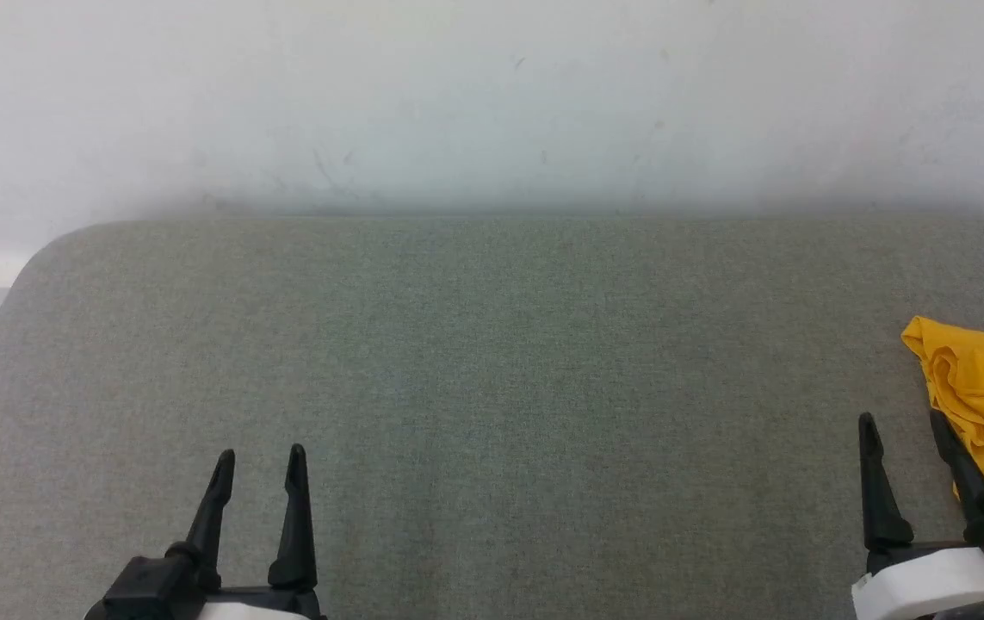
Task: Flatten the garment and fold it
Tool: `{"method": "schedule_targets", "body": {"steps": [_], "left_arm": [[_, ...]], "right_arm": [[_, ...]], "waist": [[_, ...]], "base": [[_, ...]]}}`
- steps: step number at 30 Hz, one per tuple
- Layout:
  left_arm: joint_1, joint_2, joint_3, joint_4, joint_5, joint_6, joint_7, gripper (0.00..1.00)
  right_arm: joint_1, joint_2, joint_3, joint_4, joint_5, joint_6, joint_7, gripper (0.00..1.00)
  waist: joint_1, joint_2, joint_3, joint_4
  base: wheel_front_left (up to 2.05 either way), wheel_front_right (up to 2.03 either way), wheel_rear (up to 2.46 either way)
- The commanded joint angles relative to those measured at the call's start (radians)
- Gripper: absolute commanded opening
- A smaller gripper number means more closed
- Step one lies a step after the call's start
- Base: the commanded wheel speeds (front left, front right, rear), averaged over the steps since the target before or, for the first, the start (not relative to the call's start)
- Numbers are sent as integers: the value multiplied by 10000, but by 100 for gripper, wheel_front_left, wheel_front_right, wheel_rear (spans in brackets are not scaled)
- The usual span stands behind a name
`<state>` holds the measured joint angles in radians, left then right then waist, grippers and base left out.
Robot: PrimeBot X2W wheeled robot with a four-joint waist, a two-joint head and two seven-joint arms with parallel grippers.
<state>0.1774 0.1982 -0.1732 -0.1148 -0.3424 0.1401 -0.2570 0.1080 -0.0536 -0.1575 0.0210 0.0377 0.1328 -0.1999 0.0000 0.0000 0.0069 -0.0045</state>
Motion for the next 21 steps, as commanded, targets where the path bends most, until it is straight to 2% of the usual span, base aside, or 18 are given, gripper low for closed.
{"method": "schedule_targets", "body": {"steps": [1, 14, 15, 21], "left_arm": [[64, -88, 92, 56, 120, -116, -47, 100], [33, -568, 541, 430, 708, -696, -47, 100], [-2, -544, 509, 405, 716, -612, 4, 0], [-20, -545, 496, 408, 735, -610, 41, 0]], "right_arm": [[64, 32, 43, 81, 74, -21, -130, 100], [-134, 33, 176, 467, 155, -21, -318, 100], [-17, 2, 168, 477, 84, 0, -251, 0], [-24, -5, 179, 472, 72, 0, -209, 0]], "waist": [[0, 0, 50, -11], [0, 0, 44, 23], [1, 0, 44, 23], [1, 0, 42, 23]], "base": [[0, 0, 0], [0, 0, 0], [0, 0, 0], [0, 0, 0]]}}
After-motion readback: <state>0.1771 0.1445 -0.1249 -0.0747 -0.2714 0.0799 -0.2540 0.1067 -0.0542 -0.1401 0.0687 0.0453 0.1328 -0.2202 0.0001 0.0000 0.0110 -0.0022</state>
